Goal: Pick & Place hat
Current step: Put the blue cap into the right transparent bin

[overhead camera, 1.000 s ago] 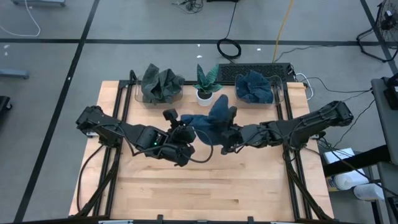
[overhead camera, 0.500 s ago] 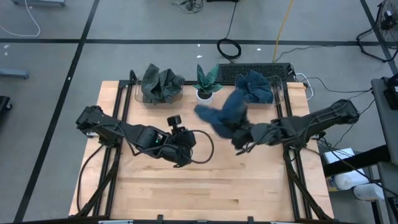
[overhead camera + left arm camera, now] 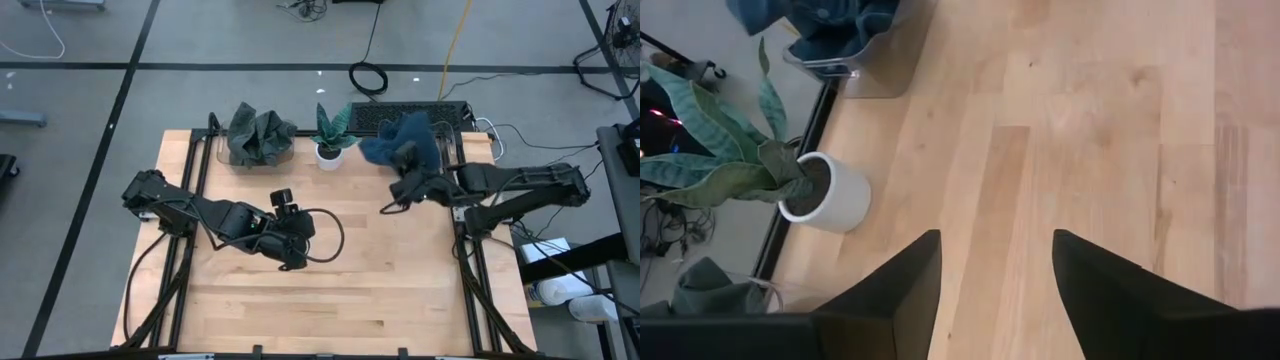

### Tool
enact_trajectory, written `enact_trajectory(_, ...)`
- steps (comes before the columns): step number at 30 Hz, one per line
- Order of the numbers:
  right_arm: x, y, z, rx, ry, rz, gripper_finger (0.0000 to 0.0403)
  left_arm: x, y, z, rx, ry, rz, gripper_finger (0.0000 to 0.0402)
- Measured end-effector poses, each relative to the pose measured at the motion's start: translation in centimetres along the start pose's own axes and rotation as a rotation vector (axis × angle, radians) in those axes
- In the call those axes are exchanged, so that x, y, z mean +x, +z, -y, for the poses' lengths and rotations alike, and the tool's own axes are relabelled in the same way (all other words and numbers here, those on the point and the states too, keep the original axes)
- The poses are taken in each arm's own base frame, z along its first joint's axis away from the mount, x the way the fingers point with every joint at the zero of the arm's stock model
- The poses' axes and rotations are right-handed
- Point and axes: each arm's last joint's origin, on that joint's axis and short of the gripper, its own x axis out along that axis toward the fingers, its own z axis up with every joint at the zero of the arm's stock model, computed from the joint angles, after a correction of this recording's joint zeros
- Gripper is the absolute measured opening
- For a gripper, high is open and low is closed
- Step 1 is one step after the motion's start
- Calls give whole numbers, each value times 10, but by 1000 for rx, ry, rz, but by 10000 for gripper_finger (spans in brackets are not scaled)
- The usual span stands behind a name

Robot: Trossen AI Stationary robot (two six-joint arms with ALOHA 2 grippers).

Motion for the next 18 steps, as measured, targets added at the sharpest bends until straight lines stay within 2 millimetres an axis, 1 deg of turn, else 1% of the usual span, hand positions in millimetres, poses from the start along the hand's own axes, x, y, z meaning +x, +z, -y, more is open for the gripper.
enact_trajectory(8, 15, -29, -6, -131, 137, -198, 0, 0, -1, 2, 2, -54, -19, 184)
enact_trajectory(12, 20, -40, -7, -137, 183, -253, 0, 0, -1, 2, -4, -85, -29, 176)
enact_trajectory(14, 21, -43, -6, -86, 193, -251, 0, 0, -1, 3, -13, -91, -33, 173)
enact_trajectory(18, 21, -53, 1, 172, 194, -152, 0, 0, -1, 3, -18, -111, -40, 174)
